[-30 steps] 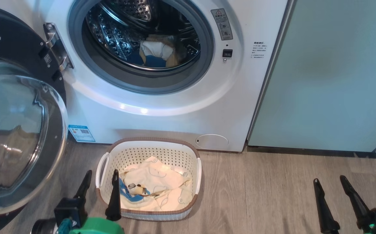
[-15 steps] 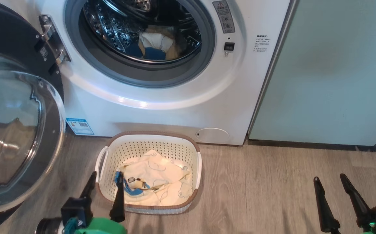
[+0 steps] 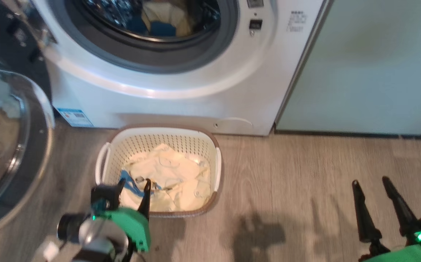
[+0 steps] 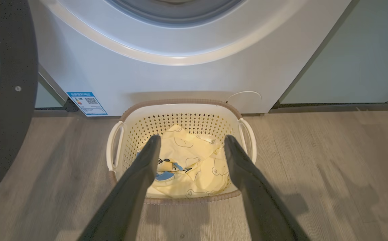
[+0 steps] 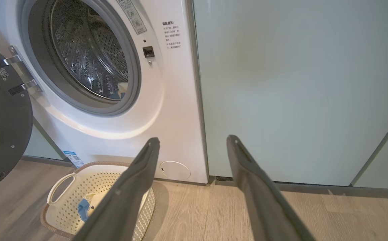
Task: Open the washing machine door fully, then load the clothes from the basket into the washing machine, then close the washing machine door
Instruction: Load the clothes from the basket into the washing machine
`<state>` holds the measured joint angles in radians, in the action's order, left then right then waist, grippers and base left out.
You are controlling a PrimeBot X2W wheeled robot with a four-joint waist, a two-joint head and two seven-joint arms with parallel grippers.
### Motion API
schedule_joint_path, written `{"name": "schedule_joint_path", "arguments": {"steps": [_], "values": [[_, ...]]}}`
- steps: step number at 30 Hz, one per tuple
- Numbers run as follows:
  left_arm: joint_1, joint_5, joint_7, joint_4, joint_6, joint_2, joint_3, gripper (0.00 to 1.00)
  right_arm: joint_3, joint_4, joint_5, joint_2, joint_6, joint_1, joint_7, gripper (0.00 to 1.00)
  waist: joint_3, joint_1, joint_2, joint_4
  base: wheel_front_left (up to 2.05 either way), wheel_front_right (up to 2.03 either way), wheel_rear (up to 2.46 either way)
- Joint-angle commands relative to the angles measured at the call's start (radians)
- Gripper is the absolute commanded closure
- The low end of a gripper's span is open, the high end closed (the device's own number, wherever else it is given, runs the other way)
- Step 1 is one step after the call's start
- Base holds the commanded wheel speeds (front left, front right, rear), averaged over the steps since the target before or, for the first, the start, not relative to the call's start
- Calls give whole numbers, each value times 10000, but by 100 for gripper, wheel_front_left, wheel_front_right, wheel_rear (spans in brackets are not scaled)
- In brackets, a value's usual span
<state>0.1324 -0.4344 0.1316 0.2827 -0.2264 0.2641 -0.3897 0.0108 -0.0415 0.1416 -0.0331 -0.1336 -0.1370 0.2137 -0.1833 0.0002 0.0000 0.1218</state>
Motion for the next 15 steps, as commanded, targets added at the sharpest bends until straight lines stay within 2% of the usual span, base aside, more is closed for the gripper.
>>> {"name": "schedule_joint_path", "arguments": {"steps": [1, 8, 15], "values": [[761, -77, 20, 198, 178, 50, 333, 0, 232, -268, 56, -171, 29, 427, 193, 0, -462, -2, 0, 237, 0, 0, 0], [2670, -457, -268, 3146, 1279, -292, 117, 0, 347, -145, 286, -171, 29, 1000, 360, 0, -1630, -2, 0, 850, 0, 0, 0], [4470, -654, -655, 5666, 2045, -422, 34, 0, 543, 15, 683, -171, 29, 1590, 463, 0, -3082, -2, 0, 1525, 0, 0, 0]]}}
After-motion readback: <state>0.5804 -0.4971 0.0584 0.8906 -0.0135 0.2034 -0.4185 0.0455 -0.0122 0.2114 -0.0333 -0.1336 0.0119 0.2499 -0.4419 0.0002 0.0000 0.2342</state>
